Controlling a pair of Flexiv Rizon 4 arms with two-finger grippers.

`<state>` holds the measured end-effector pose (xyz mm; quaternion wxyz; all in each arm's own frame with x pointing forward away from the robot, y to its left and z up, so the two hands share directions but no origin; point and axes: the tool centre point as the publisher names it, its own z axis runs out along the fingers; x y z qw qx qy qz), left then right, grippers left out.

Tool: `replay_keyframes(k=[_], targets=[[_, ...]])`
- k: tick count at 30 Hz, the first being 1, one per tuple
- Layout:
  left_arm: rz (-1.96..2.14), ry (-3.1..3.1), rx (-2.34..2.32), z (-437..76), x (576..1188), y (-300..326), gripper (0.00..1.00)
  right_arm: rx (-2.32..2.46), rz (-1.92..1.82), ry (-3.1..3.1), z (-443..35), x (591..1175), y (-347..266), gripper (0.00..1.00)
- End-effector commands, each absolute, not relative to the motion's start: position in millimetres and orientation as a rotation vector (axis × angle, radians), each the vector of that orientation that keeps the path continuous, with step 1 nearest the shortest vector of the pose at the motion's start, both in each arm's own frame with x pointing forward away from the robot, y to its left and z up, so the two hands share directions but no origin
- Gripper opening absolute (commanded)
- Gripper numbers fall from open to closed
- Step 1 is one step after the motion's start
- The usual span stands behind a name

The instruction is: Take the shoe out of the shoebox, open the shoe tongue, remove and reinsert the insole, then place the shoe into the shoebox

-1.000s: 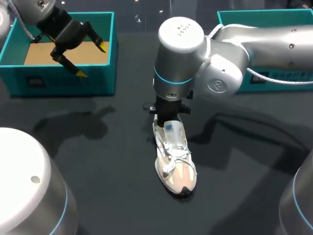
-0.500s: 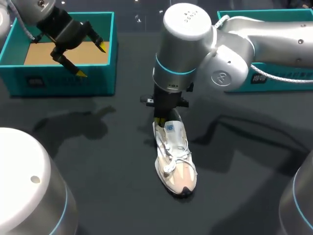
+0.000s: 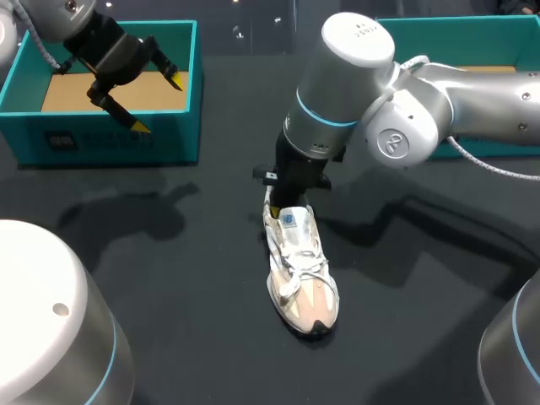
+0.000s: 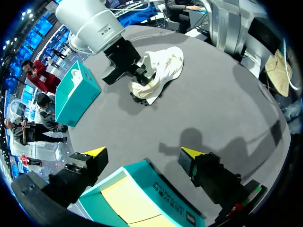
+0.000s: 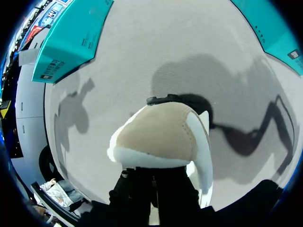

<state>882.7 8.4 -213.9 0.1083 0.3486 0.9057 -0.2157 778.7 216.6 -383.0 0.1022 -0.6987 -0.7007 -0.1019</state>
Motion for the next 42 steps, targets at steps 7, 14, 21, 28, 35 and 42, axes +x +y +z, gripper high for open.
replay_keyframes(k=[7,14,21,28,35,42], targets=[[-0.631,2.666,1.026,-213.7,882.6,8.6,1.0,-2.168,-0.124,-2.087,-406.5,777.5,223.5,0.0],[-0.631,2.666,1.026,-213.7,882.6,8.6,1.0,-2.251,-0.147,-2.115,-381.3,771.0,213.5,0.0],[-0.631,2.666,1.026,-213.7,882.6,8.6,1.0,-2.299,-0.146,-2.117,-364.0,760.3,203.8,0.0],[-0.631,2.666,1.026,-213.7,882.6,8.6,1.0,-2.243,-0.141,-2.092,-376.5,757.2,194.7,0.0],[-0.631,2.666,1.026,-213.7,882.6,8.6,1.0,-2.103,-0.121,-2.136,-400.7,763.3,202.7,0.0],[-0.631,2.666,1.026,-213.7,882.6,8.6,1.0,-2.115,-0.044,-2.163,-402.8,764.0,210.5,0.0]])
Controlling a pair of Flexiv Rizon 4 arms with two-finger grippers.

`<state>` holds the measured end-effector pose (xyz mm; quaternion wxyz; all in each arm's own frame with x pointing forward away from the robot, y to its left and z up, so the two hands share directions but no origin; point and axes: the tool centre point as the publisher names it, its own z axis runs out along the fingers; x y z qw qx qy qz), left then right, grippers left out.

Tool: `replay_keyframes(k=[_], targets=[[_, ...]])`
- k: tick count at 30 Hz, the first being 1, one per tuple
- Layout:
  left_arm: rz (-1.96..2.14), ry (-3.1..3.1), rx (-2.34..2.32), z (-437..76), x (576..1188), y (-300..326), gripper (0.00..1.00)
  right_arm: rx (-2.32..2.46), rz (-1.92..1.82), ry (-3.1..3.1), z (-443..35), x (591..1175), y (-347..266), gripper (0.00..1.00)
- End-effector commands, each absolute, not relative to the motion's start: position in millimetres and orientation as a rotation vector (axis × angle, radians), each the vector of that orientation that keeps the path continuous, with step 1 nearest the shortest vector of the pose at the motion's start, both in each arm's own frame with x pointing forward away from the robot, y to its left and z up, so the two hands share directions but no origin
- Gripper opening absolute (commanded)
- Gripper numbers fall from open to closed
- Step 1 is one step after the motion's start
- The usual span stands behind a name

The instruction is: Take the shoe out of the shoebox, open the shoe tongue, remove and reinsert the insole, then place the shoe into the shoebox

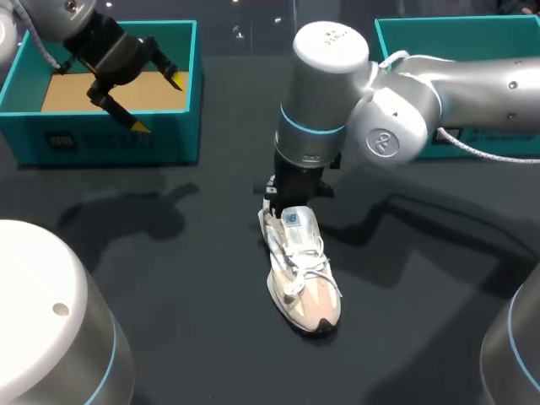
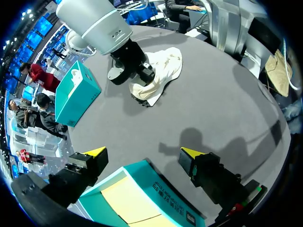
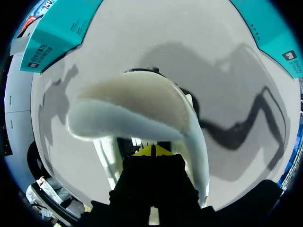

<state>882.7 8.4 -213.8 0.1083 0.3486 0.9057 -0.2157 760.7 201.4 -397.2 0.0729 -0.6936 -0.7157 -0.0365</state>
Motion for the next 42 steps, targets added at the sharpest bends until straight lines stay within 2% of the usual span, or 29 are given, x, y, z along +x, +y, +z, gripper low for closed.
replay_keyframes(k=[1,14,24,26,27,31,37,42], targets=[[-0.631,2.666,1.026,-213.7,882.6,8.6,1.0,-2.13,-0.031,-2.169,-399.8,763.5,210.4,0.0],[-0.631,2.666,1.026,-213.7,882.6,8.6,1.0,-2.158,0.084,-2.228,-353.7,758.4,204.3,0.0],[-0.631,2.666,1.026,-213.7,882.6,8.6,1.0,-2.015,0.241,-2.273,-348.7,757.0,199.5,0.0],[-0.631,2.666,1.026,-213.7,882.6,8.6,1.0,-1.98,0.27,-2.288,-350.3,756.4,200.6,0.07],[-0.631,2.666,1.026,-213.7,882.6,8.6,1.0,-1.967,0.274,-2.293,-350.9,756.0,201.2,0.15],[-0.631,2.666,1.026,-213.7,882.6,8.6,1.0,-1.91,0.304,-2.319,-353.6,755.9,203.4,0.32],[-0.631,2.666,1.026,-213.7,882.6,8.6,1.0,-1.893,0.305,-2.327,-354.1,755.2,204.7,0.34],[-0.631,2.666,1.026,-213.7,882.6,8.6,1.0,-1.883,0.324,-2.326,-353.3,750.7,204.2,0.43]])
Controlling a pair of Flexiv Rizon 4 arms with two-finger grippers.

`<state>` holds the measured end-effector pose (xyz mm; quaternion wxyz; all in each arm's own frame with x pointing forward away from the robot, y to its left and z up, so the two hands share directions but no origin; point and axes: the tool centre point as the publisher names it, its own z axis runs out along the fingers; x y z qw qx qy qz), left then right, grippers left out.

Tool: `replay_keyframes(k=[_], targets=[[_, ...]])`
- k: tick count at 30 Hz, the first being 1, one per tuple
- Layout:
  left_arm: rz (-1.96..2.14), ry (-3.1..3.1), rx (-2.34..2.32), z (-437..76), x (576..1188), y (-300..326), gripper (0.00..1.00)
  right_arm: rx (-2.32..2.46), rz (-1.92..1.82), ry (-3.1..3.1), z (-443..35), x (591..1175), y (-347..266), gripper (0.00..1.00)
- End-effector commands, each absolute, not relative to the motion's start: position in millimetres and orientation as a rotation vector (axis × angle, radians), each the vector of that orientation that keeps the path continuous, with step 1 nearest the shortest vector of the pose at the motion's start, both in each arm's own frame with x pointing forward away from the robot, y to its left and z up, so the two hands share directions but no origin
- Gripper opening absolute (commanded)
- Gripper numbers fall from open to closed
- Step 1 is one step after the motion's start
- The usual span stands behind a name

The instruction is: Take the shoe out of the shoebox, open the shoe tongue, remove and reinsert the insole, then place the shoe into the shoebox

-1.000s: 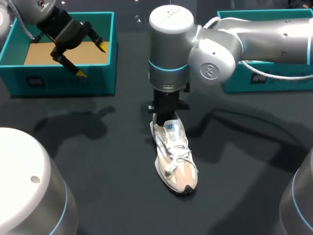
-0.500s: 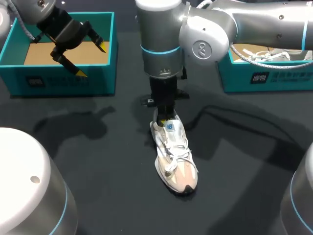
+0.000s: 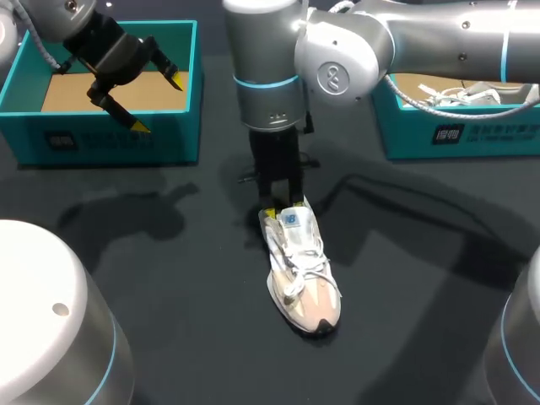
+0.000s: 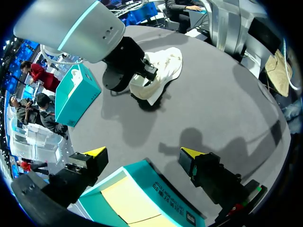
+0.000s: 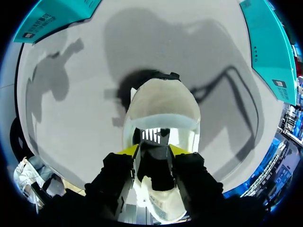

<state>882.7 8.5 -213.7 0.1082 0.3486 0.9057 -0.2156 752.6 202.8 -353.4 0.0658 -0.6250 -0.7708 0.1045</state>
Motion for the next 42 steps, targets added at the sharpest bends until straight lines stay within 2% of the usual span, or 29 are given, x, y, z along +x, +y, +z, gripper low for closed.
replay_keyframes(k=[1,4,5,9,10,34,42], targets=[[-0.631,2.666,1.026,-213.7,882.6,8.6,1.0,-1.882,0.325,-2.325,-353.3,749.9,203.6,0.45],[-0.631,2.666,1.026,-213.7,882.6,8.6,1.0,-1.88,0.328,-2.317,-353.5,748.3,202.3,0.53],[-0.631,2.666,1.026,-213.7,882.6,8.6,1.0,-1.879,0.328,-2.313,-353.9,747.9,201.7,0.59],[-0.631,2.666,1.026,-213.7,882.6,8.6,1.0,-1.872,0.33,-2.304,-355.0,746.9,200.7,0.94],[-0.631,2.666,1.026,-213.7,882.6,8.6,1.0,-1.872,0.328,-2.3,-355.2,746.3,200.3,1.0],[-0.631,2.666,1.026,-213.7,882.6,8.6,1.0,-2.019,0.15,-2.26,-338.8,732.9,187.0,1.0],[-0.631,2.666,1.026,-213.7,882.6,8.6,1.0,-1.989,0.124,-2.296,-339.9,735.4,187.1,0.89]])
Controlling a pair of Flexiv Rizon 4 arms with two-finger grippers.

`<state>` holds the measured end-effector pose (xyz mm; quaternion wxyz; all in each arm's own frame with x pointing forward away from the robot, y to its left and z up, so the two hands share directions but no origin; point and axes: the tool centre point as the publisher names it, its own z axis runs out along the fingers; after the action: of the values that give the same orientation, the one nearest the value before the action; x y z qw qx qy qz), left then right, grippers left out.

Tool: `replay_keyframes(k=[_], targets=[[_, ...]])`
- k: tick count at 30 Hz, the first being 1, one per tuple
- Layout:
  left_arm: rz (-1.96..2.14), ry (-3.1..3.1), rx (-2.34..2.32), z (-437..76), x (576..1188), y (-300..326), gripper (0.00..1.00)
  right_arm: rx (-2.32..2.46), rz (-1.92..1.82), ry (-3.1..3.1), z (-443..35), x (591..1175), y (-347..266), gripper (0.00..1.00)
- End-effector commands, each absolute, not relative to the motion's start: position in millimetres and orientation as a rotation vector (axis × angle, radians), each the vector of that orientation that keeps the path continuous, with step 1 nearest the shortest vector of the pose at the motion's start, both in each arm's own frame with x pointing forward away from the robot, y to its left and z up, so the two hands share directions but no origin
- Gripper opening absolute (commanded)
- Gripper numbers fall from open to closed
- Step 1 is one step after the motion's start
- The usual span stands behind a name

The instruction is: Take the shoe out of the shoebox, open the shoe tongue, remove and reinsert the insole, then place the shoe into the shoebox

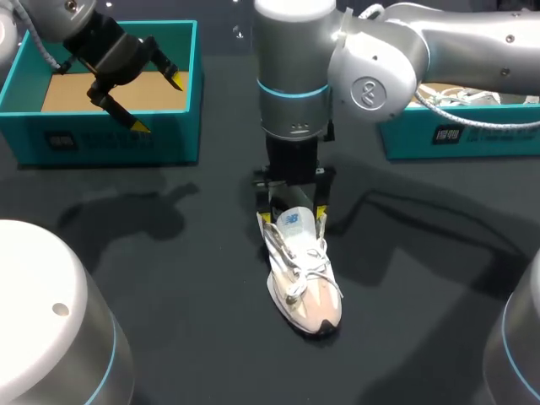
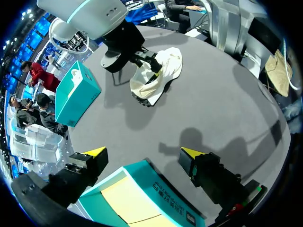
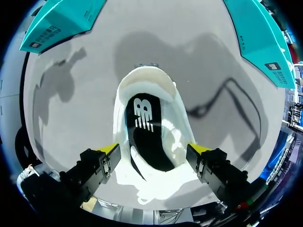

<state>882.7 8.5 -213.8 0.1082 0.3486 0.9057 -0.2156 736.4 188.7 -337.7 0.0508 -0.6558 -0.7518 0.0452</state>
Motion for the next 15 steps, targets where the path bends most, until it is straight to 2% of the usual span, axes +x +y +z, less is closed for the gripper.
replay_keyframes(k=[1,3,5,8,11,15], targets=[[-0.631,2.666,1.026,-213.7,882.6,8.6,1.0,-1.985,0.121,-2.3,-340.5,736.1,187.4,0.87],[-0.631,2.666,1.026,-213.7,882.6,8.6,1.0,-1.981,0.12,-2.306,-341.0,736.9,187.9,0.74],[-0.631,2.666,1.026,-213.7,882.6,8.6,1.0,-1.976,0.114,-2.314,-340.8,736.9,188.0,0.69],[-0.631,2.666,1.026,-213.7,882.6,8.6,1.0,-1.958,0.095,-2.34,-339.4,735.6,187.3,0.73],[-0.631,2.666,1.026,-213.7,882.6,8.6,1.0,-1.929,0.079,-2.366,-338.6,734.3,187.2,0.85],[-0.631,2.666,1.026,-213.7,882.6,8.6,1.0,-1.896,0.032,-2.399,-337.9,733.1,186.9,0.88]])
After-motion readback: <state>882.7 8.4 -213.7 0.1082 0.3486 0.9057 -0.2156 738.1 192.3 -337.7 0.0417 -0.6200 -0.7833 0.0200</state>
